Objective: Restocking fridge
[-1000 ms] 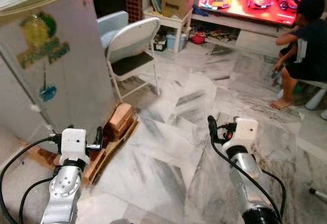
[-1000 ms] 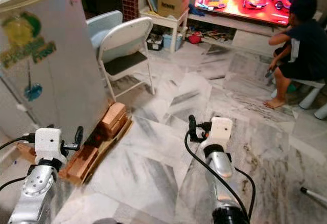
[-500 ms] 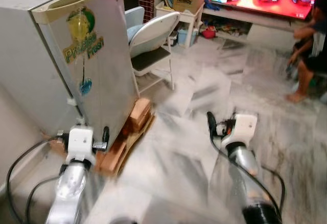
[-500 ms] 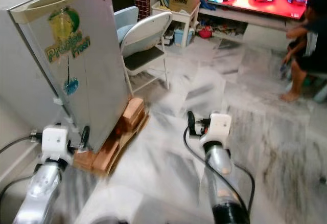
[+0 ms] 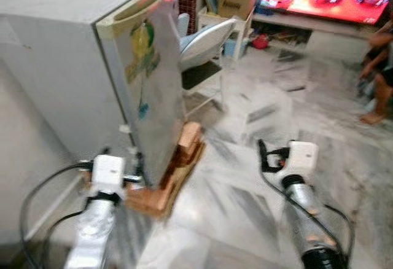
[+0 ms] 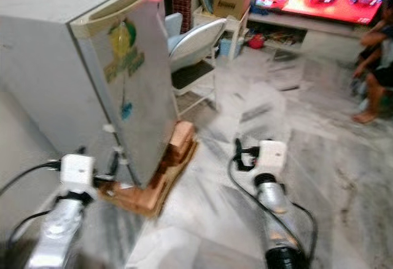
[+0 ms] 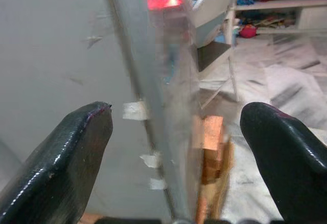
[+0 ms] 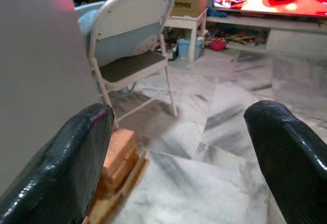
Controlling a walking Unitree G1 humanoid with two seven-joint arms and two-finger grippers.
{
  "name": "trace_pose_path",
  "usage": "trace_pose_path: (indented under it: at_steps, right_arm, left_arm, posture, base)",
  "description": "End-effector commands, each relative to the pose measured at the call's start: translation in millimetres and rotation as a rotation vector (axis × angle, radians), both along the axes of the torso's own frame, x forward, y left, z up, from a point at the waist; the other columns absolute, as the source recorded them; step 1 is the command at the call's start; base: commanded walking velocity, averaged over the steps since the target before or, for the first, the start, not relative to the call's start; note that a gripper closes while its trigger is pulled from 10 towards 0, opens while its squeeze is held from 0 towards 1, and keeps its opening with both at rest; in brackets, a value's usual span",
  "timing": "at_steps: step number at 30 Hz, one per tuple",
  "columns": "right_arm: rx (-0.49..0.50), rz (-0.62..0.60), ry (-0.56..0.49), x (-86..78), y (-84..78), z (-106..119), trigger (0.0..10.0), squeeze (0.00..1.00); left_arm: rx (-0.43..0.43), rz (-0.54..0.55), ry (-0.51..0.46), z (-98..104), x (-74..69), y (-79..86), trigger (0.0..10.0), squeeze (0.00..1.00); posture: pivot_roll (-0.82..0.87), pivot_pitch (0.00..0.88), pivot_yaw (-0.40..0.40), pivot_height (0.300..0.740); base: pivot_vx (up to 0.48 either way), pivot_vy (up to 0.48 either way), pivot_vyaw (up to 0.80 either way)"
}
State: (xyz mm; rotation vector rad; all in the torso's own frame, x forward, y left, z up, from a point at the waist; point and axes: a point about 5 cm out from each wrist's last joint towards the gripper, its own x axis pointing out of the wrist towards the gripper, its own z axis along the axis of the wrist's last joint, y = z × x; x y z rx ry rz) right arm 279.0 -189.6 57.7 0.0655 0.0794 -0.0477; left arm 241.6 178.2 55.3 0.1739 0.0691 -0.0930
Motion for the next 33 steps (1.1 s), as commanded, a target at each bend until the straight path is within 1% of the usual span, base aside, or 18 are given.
trace_pose_path:
  at_steps: [1,7,11,20,24,29,33]
  right_arm:
    - [0.009,0.011,-0.01,2.8,3.5,3,10.0,0.0]
    - [-0.003,0.016,-0.013,3.3,2.9,4,10.0,0.0]
    - [-0.007,0.019,-0.011,3.5,3.5,4,10.0,0.0]
    - [-0.014,0.026,-0.004,3.0,4.7,2,10.0,0.0]
    - [-0.014,0.031,-0.003,3.3,4.6,2,10.0,0.0]
    - [-0.016,0.034,0.004,2.3,5.2,0,10.0,0.0]
    - [-0.021,0.037,0.01,2.0,5.3,-1,10.0,0.0]
  left_arm:
    - [0.01,-0.007,-0.02,5,4.0,-0.1,10.0,0.0]
    - [0.003,-0.011,-0.015,5,4.4,-1.8,10.0,0.0]
    - [-0.018,0.003,-0.006,3,4.2,-1.8,10.0,0.0]
    - [-0.008,0.057,-0.007,1,-1.7,6.1,10.0,0.0]
    - [-0.012,0.095,-0.01,1,-6.6,11.1,10.0,0.0]
    - [-0.016,0.1,0.02,-5,-14.8,14.0,10.0,0.0]
    - [-0.022,0.107,0.039,-8,-17.7,16.2,10.0,0.0]
  posture:
    - [0.05,0.0,-0.038,0.74]
    - [0.05,0.0,-0.04,0.74]
    - [0.05,0.0,-0.043,0.74]
    - [0.05,0.0,-0.044,0.74]
    - [0.05,0.0,-0.042,0.74]
    - [0.05,0.0,-0.043,0.74]
    - [0.06,0.0,-0.043,0.74]
  base:
    - [0.48,0.0,-0.8]
    - [0.479,0.0,-0.76]
    - [0.441,0.0,0.0]
    - [0.0,0.0,0.0]
    - [0.0,0.0,0.0]
    - [0.0,0.0,0.0]
    - [0.0,0.073,0.0]
